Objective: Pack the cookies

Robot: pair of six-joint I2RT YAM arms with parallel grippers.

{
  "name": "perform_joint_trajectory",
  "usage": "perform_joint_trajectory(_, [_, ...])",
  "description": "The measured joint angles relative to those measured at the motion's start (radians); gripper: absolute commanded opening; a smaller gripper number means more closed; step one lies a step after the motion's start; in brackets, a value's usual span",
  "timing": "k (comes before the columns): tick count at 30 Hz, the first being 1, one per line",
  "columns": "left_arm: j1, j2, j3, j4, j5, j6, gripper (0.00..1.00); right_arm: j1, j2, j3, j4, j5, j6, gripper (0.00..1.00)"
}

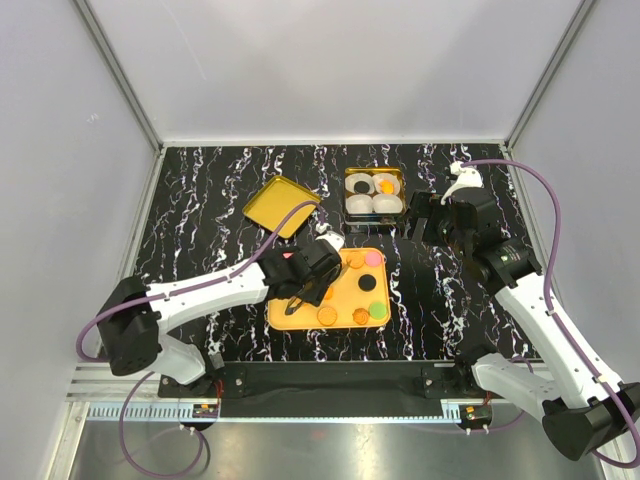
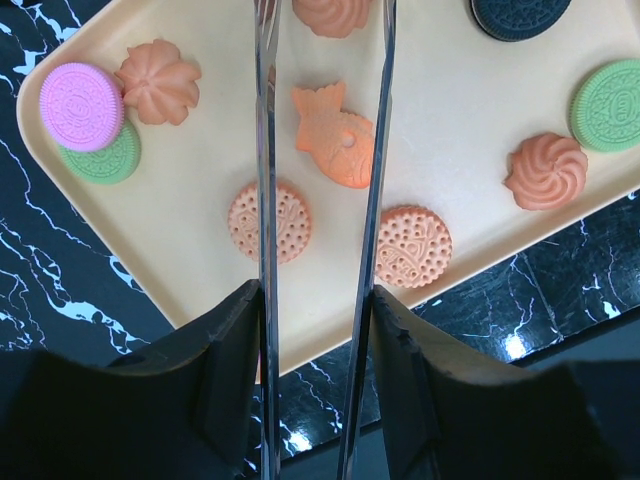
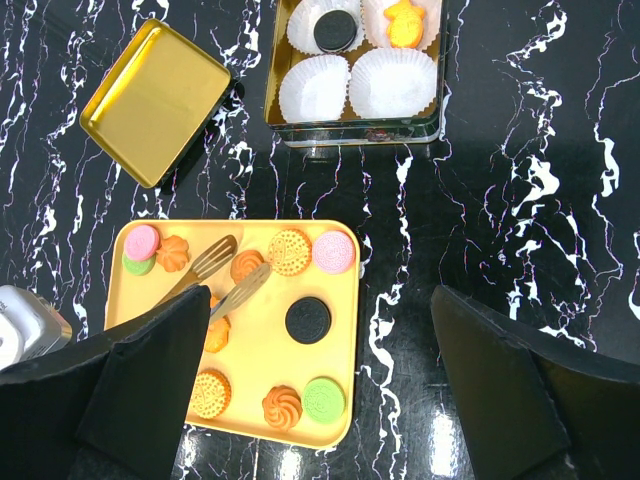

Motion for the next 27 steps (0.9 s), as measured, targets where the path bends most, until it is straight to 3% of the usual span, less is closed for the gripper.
perform_joint_trajectory(8, [0.0,0.001,0.0,-0.006,0.0,0.0,0.42,0.0,0.0,0.0,0.0,0.0,0.0,1.0])
perform_joint_trajectory(27, [-0.002,-0.044,0.053,-0.053,0.0,0.0,0.41,0.0,0.0,0.0,0.0,0.001,0.0,1.0])
